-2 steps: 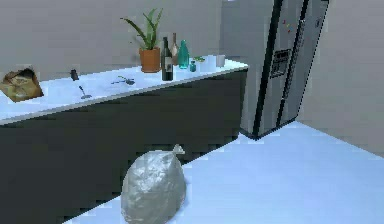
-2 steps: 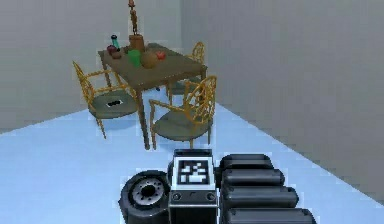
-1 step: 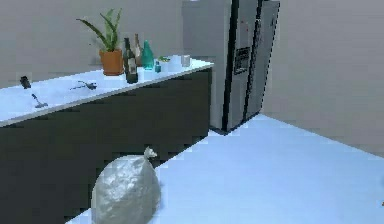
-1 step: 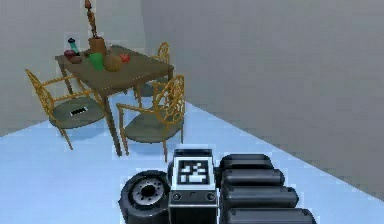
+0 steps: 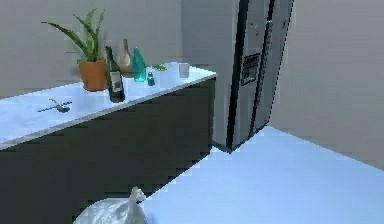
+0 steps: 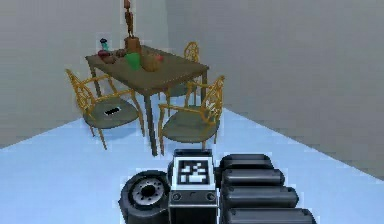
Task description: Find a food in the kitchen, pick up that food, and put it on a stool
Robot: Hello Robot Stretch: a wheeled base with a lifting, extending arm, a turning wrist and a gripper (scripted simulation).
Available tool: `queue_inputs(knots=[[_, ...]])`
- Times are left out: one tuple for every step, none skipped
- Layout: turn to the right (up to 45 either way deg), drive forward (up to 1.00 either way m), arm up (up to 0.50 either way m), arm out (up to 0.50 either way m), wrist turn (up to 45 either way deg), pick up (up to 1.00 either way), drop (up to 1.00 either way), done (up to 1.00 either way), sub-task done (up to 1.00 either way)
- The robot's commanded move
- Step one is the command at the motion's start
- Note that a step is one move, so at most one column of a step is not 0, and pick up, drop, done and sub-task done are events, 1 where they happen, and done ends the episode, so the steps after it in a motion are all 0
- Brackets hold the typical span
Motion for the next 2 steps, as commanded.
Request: queue_inputs(knots=[[-45.0,0.00,0.00,0.00,0.0,0.00,0.00,0.00,0.00],[-42.0,0.00,0.00,0.00,0.0,0.00,0.00,0.00,0.00]])
